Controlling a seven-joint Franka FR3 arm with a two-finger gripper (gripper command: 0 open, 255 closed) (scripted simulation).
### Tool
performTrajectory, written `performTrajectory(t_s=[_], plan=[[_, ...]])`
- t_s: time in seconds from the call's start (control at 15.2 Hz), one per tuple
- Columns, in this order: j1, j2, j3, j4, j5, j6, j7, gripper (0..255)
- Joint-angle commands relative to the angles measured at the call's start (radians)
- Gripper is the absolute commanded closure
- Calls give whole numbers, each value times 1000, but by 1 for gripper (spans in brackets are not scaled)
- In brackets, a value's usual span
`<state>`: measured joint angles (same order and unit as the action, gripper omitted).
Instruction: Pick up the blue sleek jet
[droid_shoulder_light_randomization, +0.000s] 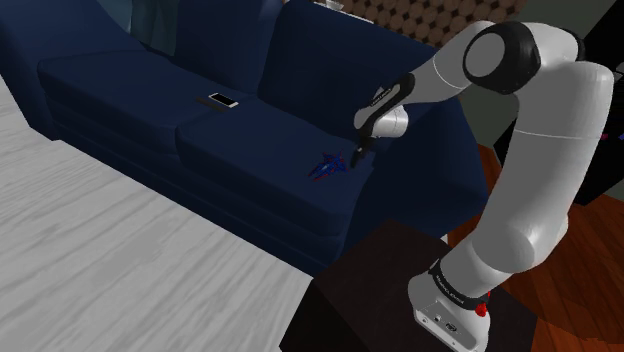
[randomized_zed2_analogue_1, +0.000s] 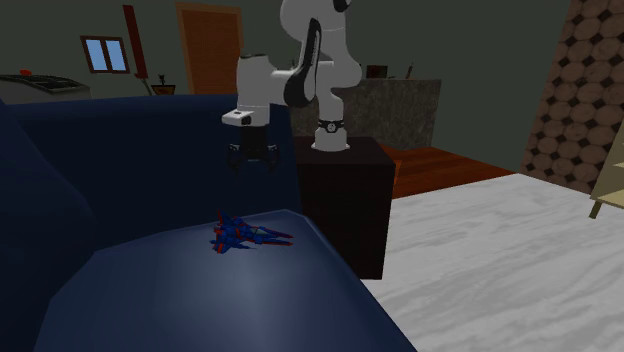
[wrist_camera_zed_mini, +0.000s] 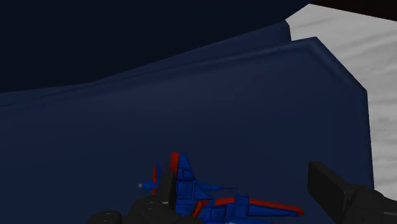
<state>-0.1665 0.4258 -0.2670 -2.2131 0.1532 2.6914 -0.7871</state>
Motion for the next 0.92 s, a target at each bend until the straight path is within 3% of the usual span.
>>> performTrajectory(t_s=[0.0, 0.33, 0.86], plan=[[-26, 82, 18, 64, 20, 19, -27, 0], [-93, 274, 52, 244, 40, 38, -75, 0], [-118, 382, 80, 299, 56, 92, -85, 0]])
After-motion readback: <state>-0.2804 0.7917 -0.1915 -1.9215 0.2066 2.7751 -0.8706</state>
